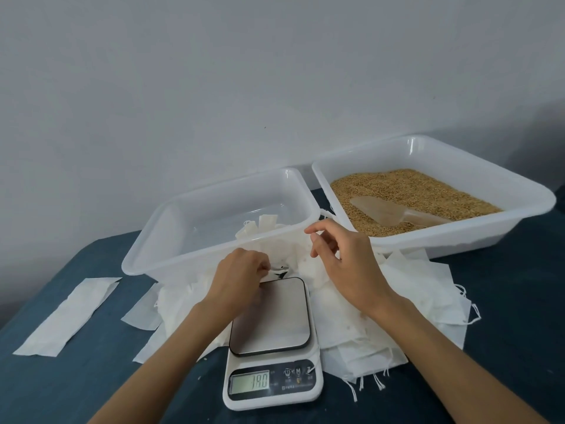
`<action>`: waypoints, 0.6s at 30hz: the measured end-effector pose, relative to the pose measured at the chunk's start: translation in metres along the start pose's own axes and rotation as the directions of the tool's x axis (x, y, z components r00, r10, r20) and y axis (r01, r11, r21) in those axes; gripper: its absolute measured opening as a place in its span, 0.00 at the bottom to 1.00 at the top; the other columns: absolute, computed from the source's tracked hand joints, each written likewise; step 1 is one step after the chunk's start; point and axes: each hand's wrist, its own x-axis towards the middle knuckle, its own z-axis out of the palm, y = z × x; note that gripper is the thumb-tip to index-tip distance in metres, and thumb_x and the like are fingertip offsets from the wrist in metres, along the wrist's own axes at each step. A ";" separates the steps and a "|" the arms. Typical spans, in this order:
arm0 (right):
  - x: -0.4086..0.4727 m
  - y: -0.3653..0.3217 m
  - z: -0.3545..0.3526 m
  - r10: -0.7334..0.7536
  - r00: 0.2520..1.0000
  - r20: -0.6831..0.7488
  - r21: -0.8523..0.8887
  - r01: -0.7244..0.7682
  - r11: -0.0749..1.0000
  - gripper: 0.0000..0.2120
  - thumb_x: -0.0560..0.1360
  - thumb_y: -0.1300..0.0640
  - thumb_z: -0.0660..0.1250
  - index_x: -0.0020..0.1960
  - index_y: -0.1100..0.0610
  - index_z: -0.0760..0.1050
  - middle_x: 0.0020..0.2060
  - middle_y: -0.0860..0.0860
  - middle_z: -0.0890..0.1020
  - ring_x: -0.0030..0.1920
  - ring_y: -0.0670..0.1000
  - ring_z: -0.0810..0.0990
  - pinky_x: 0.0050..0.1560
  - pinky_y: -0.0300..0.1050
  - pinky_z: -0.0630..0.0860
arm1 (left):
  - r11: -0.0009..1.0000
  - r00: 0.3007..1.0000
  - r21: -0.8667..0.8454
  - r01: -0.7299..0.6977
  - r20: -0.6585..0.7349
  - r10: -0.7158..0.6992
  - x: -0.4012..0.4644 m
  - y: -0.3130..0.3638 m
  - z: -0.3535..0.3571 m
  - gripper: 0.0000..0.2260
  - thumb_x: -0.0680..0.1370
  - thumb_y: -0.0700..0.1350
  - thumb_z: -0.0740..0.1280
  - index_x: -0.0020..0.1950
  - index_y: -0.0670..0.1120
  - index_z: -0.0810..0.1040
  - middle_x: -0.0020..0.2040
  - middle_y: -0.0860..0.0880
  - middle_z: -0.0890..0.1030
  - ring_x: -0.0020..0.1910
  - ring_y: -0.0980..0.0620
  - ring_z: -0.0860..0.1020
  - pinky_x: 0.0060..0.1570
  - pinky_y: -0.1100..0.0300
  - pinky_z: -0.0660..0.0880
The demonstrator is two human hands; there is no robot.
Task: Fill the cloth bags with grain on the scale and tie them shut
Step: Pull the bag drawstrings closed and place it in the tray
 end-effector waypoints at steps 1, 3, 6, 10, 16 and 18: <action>0.000 0.000 0.000 0.005 1.000 0.006 0.003 -0.005 1.000 0.05 0.83 0.55 0.64 0.56 0.51 0.78 0.34 0.43 0.82 0.35 0.47 0.81 0.35 0.30 0.70 | 1.000 1.000 0.000 -0.011 -0.005 0.011 -0.002 0.001 0.000 0.07 0.81 0.41 0.68 0.54 0.50 0.85 0.49 0.50 0.86 0.51 0.44 0.80 0.48 0.52 0.76; -0.001 0.000 0.000 0.013 1.000 0.018 0.005 -0.013 1.000 0.05 0.83 0.55 0.64 0.56 0.51 0.78 0.34 0.43 0.82 0.35 0.47 0.81 0.34 0.31 0.71 | 0.999 0.999 0.014 -0.035 0.015 0.035 -0.002 0.003 0.001 0.12 0.81 0.41 0.67 0.61 0.53 0.82 0.50 0.49 0.86 0.53 0.42 0.80 0.50 0.50 0.77; -0.002 0.000 0.000 0.023 0.999 0.026 0.000 -0.023 1.000 0.06 0.82 0.55 0.64 0.56 0.51 0.78 0.34 0.43 0.82 0.35 0.47 0.80 0.34 0.31 0.71 | 0.995 0.999 0.095 -0.021 0.042 0.017 0.006 0.002 0.001 0.10 0.81 0.41 0.65 0.57 0.51 0.83 0.51 0.48 0.85 0.53 0.41 0.80 0.49 0.51 0.76; -0.002 -0.001 0.000 0.014 0.999 0.039 -0.012 -0.014 1.000 0.06 0.82 0.55 0.64 0.56 0.51 0.78 0.34 0.44 0.82 0.35 0.46 0.80 0.35 0.30 0.71 | 0.984 0.998 0.166 -0.062 -0.021 0.066 0.007 0.001 0.000 0.09 0.83 0.43 0.62 0.49 0.47 0.82 0.47 0.49 0.84 0.48 0.43 0.79 0.44 0.52 0.74; -0.001 -0.002 0.000 0.017 1.000 0.018 0.009 -0.017 1.000 0.06 0.82 0.55 0.65 0.56 0.51 0.79 0.39 0.43 0.83 0.41 0.44 0.81 0.39 0.29 0.71 | 0.966 0.883 -0.105 -0.236 -0.438 0.169 -0.025 0.024 -0.015 0.04 0.83 0.40 0.68 0.48 0.44 0.80 0.46 0.51 0.78 0.40 0.47 0.76 0.37 0.50 0.75; -0.001 -0.002 0.001 0.026 0.999 0.030 0.044 -0.027 0.999 0.09 0.81 0.50 0.66 0.59 0.50 0.78 0.48 0.41 0.82 0.47 0.44 0.81 0.43 0.29 0.73 | 0.925 0.821 -0.270 -0.267 -0.566 0.072 -0.032 0.037 -0.022 0.03 0.82 0.39 0.70 0.48 0.44 0.80 0.50 0.51 0.77 0.45 0.49 0.76 0.40 0.57 0.75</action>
